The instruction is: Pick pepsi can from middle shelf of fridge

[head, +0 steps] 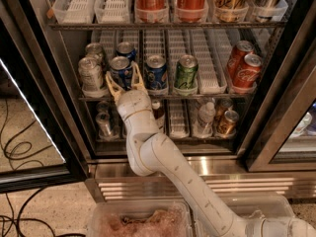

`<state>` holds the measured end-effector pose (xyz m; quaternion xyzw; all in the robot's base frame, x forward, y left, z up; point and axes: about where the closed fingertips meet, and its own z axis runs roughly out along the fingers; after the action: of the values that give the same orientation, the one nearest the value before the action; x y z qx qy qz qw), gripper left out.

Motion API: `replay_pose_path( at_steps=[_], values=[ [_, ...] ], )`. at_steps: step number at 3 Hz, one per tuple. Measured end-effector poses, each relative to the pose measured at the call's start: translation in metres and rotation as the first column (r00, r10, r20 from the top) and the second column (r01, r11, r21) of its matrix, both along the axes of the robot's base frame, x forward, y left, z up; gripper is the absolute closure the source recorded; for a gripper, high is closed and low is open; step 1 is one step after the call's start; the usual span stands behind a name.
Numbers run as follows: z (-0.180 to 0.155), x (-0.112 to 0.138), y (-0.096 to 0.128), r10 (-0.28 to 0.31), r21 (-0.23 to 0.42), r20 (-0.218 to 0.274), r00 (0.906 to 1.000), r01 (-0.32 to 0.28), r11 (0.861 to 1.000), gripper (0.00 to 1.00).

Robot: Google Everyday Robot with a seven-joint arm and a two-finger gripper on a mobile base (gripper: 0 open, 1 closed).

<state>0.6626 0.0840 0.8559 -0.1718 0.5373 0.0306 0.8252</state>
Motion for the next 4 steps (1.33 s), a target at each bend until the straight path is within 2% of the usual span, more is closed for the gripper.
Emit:
replay_pose_path(
  at_steps=[1,4],
  values=[
    [0.008,-0.003,-0.001,0.001,0.0,0.014,0.9999,-0.001,1.0,1.0],
    [0.05,-0.006,0.014,0.026,0.066,0.129,0.9914,-0.035,0.997,1.0]
  ],
)
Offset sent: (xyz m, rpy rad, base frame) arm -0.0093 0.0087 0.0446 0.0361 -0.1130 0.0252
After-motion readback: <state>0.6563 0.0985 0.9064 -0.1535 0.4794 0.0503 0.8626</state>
